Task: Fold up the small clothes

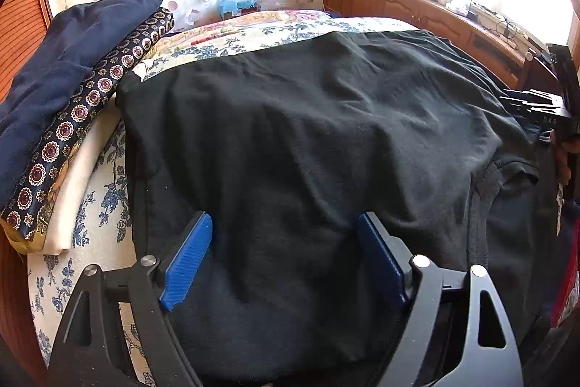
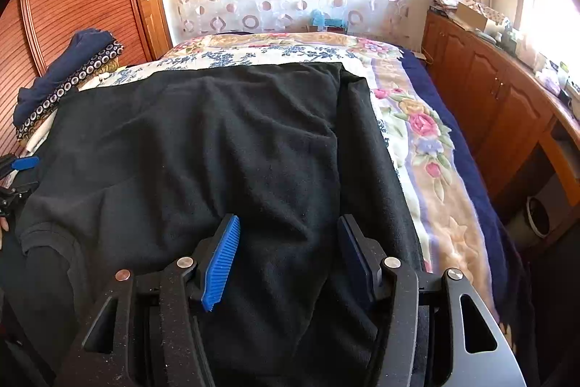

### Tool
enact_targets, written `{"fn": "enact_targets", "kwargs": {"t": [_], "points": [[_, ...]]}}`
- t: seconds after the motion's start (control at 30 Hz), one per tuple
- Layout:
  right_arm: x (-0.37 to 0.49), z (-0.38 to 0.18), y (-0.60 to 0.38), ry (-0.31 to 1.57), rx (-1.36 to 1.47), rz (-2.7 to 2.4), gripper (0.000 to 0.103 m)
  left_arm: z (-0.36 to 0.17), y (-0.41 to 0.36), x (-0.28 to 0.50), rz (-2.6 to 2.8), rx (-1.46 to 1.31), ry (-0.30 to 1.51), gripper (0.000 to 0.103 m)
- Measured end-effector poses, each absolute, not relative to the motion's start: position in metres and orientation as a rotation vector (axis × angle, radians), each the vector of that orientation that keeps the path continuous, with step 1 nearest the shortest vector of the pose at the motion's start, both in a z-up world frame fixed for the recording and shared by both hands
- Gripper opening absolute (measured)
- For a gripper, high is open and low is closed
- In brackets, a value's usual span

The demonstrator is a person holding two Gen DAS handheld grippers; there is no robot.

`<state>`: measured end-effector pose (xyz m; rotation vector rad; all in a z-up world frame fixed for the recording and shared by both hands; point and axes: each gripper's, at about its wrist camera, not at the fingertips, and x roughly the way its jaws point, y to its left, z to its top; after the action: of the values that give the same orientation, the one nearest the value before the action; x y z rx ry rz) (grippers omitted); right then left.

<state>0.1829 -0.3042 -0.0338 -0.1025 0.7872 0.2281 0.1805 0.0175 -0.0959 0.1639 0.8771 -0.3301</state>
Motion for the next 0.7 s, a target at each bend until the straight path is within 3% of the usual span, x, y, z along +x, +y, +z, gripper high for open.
{"fn": "enact_targets", "kwargs": {"t": [0.3,0.57,0.63,0.7], "points": [[0.185,-0.036,-0.306,0.784,-0.093,0.231,0.058,-0.094,0.022,0.175,-0.343,0.182,0.885,0.083],[0.184,-0.035,-0.305,0.784,-0.092,0.231,0.058,-0.077,0.078,0.132,-0.301,0.03,0.83,0.074],[0.184,-0.035,-0.306,0.784,-0.091,0.232,0.058,-0.079,0.086,0.125,-0.283,0.022,0.833,0.058],[0.184,-0.035,-0.305,0.784,-0.091,0.232,0.058,-0.085,0.093,0.122,-0.262,0.003,0.841,0.051]]}}
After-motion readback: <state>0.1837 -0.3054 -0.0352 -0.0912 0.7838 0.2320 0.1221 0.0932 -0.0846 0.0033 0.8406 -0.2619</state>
